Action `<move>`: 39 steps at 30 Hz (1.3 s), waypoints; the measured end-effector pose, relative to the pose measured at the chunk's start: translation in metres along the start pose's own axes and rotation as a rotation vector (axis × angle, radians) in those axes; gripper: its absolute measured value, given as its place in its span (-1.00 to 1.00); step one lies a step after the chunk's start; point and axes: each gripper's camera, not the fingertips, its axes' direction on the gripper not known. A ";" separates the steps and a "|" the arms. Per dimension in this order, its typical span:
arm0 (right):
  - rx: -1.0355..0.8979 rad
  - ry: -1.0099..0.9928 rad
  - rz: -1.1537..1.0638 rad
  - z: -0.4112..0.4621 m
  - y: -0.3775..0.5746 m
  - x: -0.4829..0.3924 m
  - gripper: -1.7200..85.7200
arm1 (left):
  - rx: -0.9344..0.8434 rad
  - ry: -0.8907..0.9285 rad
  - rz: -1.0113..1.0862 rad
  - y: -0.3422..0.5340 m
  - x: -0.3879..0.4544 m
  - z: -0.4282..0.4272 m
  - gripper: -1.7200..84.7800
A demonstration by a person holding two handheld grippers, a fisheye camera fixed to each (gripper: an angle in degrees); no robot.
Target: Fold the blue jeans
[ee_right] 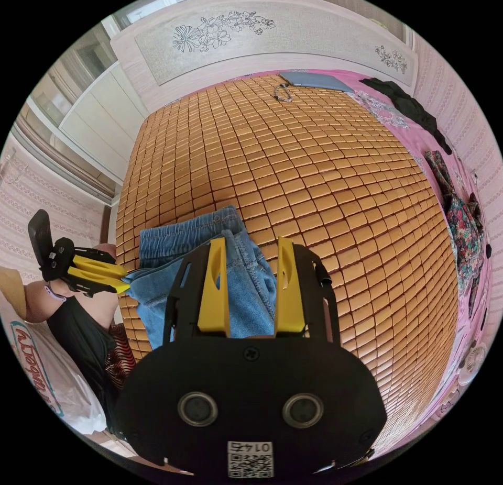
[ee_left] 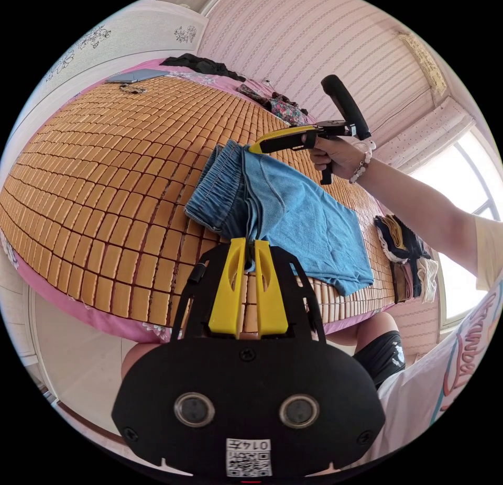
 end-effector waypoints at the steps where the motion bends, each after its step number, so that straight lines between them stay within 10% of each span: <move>1: -0.008 -0.014 -0.001 0.002 -0.001 0.000 -0.80 | 0.003 -0.001 0.007 0.001 0.001 0.000 -0.91; 39: 0.159 -0.050 0.115 -0.048 -0.044 -0.031 -0.93 | 0.018 -0.191 0.186 -0.002 0.067 -0.018 -0.89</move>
